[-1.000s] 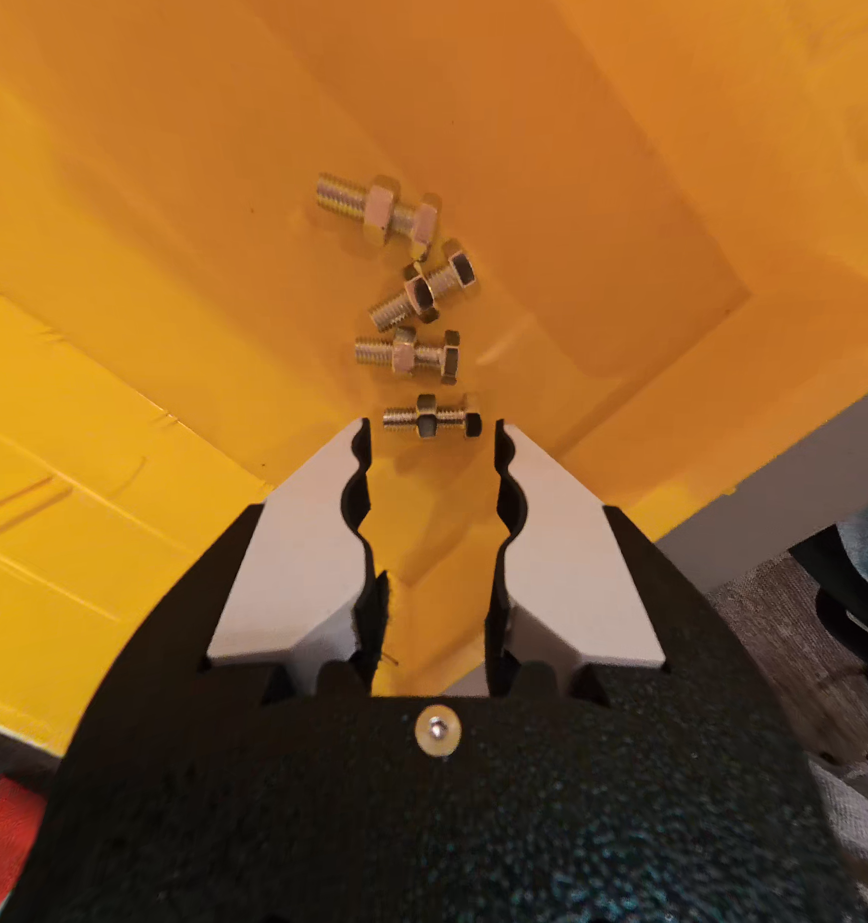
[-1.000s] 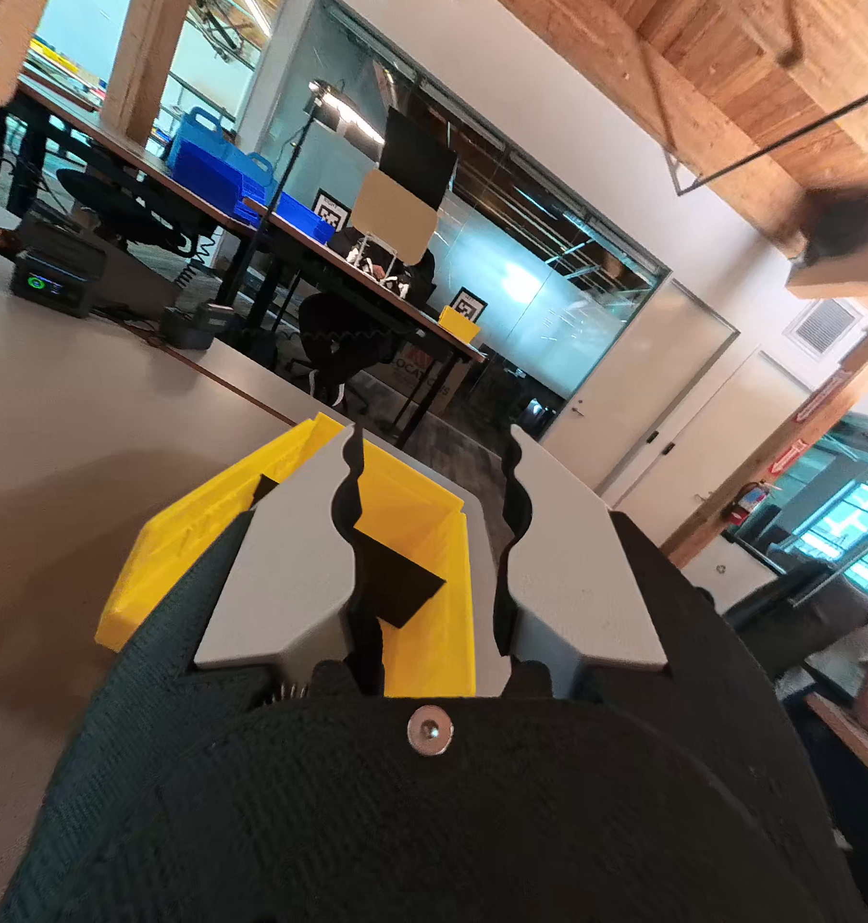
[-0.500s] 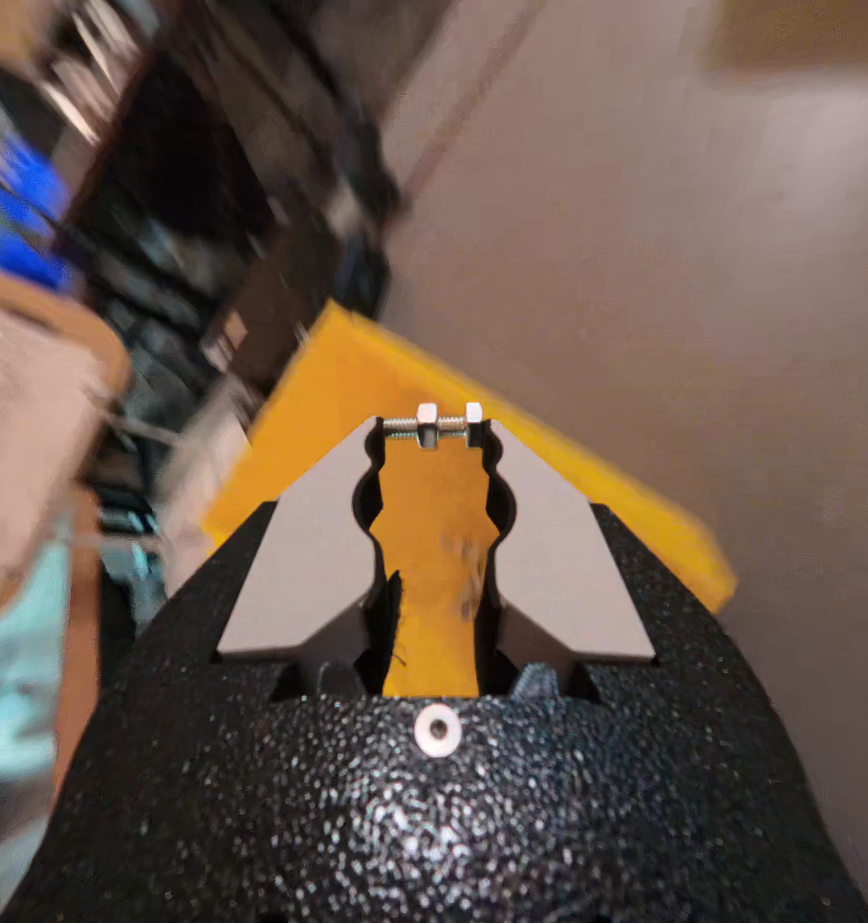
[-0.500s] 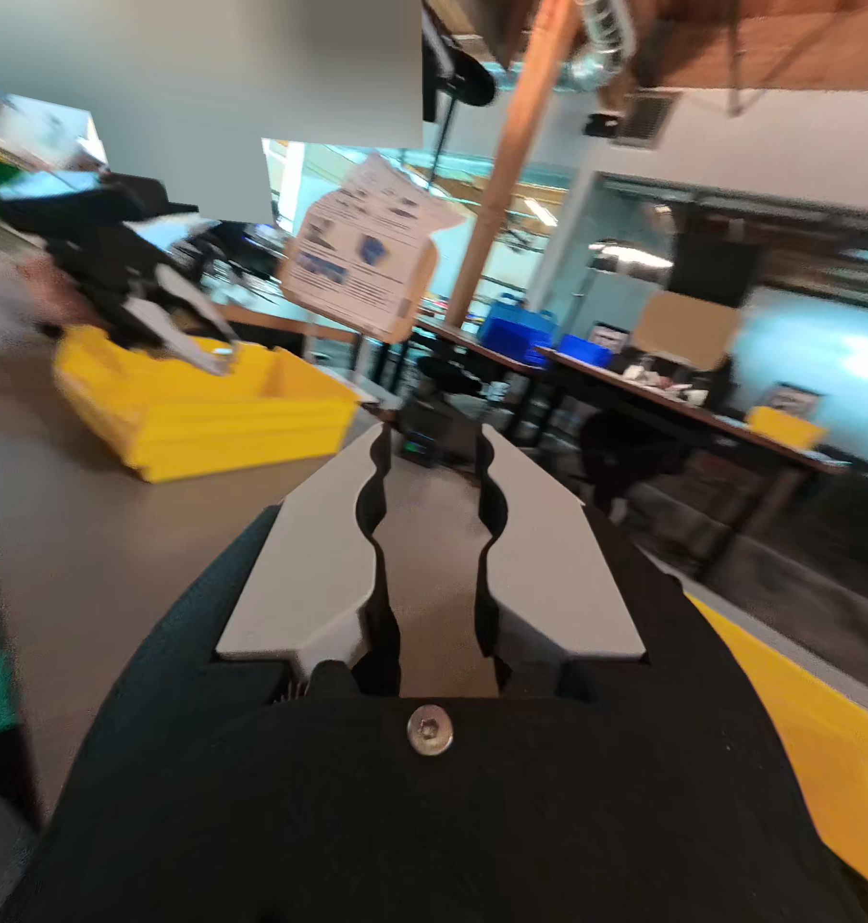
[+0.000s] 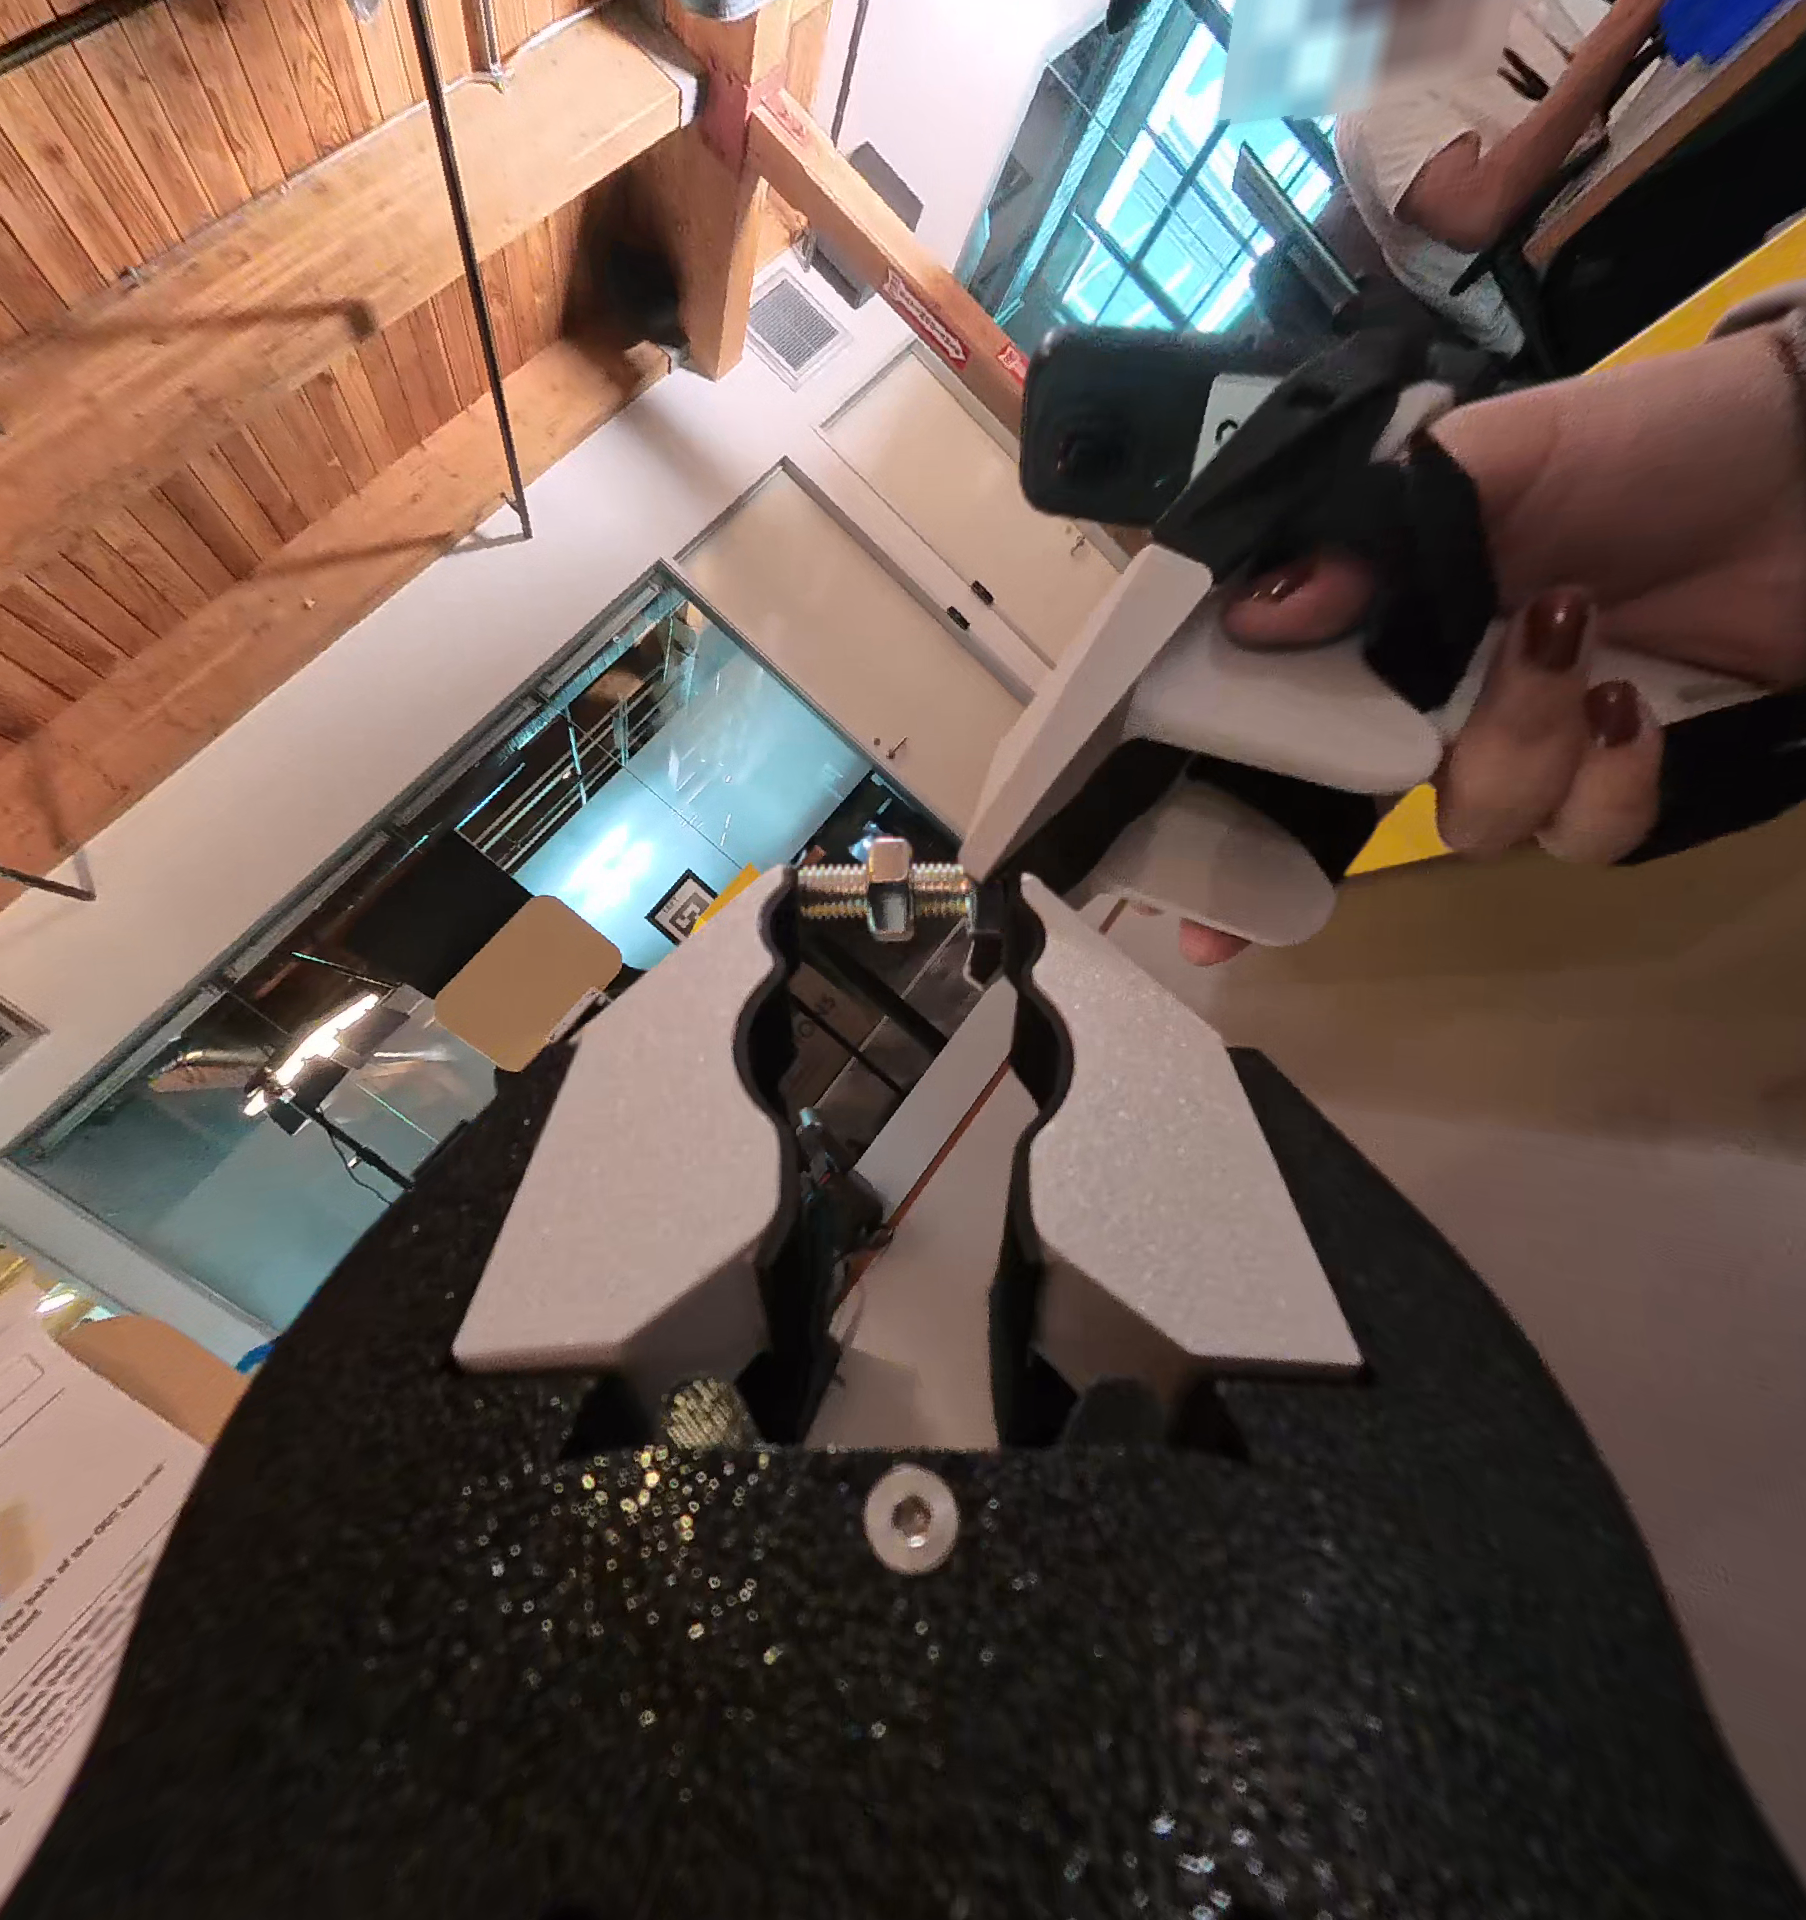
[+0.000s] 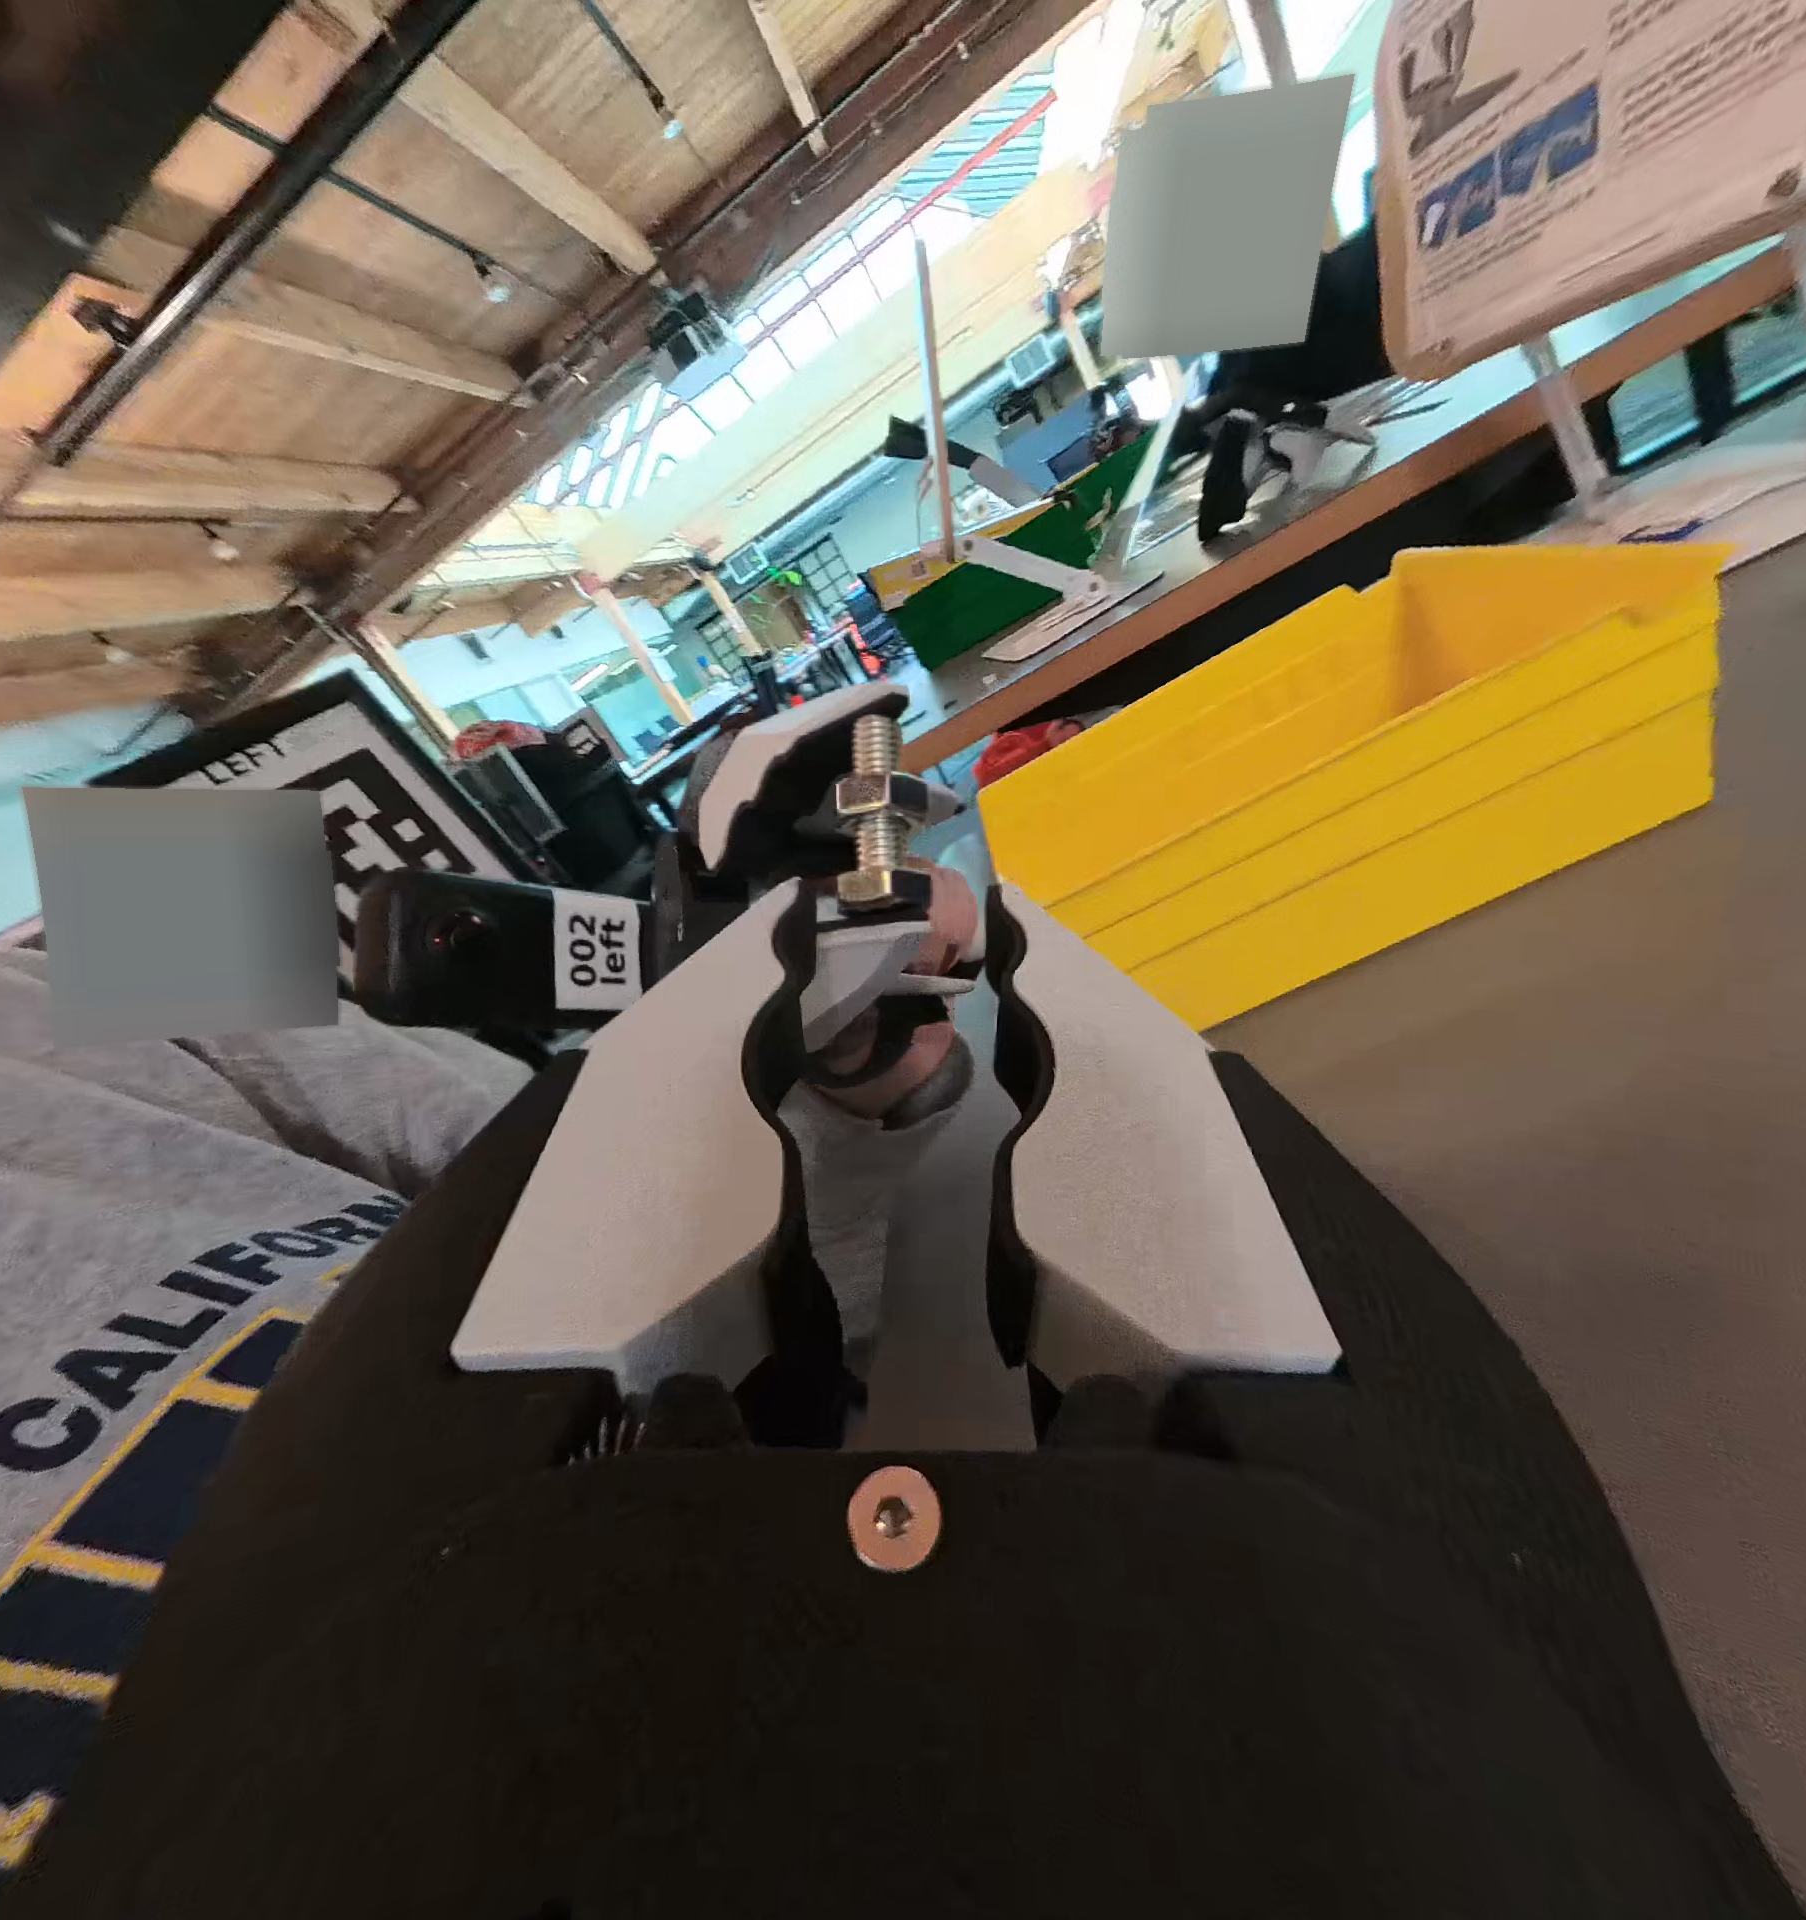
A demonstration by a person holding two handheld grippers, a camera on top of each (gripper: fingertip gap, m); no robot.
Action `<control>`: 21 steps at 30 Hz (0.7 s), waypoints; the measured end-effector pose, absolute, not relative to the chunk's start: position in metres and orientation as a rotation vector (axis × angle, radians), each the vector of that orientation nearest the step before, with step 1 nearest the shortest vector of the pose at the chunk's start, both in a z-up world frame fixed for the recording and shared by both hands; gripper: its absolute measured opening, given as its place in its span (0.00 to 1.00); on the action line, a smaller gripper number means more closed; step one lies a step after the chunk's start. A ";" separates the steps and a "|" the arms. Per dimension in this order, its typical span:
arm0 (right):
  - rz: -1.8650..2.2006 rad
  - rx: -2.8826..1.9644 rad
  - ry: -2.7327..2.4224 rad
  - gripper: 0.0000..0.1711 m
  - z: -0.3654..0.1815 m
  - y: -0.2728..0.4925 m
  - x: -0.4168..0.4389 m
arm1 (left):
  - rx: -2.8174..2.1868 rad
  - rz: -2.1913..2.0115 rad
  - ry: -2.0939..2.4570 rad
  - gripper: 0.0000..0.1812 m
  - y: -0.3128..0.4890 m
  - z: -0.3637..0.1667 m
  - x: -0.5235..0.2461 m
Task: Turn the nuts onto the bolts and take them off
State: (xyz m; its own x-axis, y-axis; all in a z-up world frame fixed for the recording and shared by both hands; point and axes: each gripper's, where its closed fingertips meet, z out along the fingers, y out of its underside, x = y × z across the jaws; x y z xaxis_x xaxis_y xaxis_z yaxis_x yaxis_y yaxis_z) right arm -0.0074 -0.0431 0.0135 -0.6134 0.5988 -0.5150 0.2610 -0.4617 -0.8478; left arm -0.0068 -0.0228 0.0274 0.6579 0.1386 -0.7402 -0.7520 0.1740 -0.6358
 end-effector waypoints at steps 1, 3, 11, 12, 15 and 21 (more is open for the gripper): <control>2.207 -1.235 -1.487 0.16 0.013 -0.044 -0.006 | -1.247 0.681 0.602 0.20 -0.021 0.026 -0.005; 2.252 -1.218 -1.492 0.12 0.013 -0.046 -0.003 | -1.243 0.680 0.602 0.20 -0.019 0.025 -0.004; 2.312 -1.156 -1.434 0.09 0.009 -0.040 -0.008 | -1.233 0.666 0.582 0.20 -0.016 0.019 -0.007; 2.311 -1.150 -1.431 0.09 0.007 -0.040 -0.009 | -1.233 0.669 0.576 0.20 -0.015 0.018 -0.008; 2.200 -1.116 -1.420 0.09 0.000 -0.032 -0.017 | -1.253 0.659 0.545 0.21 -0.011 0.010 -0.014; 1.439 -1.034 -1.446 0.09 -0.046 0.020 -0.035 | -1.450 0.357 0.460 0.55 -0.009 -0.027 -0.018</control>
State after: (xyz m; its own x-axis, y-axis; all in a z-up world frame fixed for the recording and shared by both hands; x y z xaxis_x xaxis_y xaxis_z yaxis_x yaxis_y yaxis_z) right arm -0.0349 0.0205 -0.0458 -0.3177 0.9482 0.0053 -0.0010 0.0053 -1.0000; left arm -0.0177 -0.0093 -0.0265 0.8622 -0.0429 -0.5048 -0.4996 0.0938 -0.8612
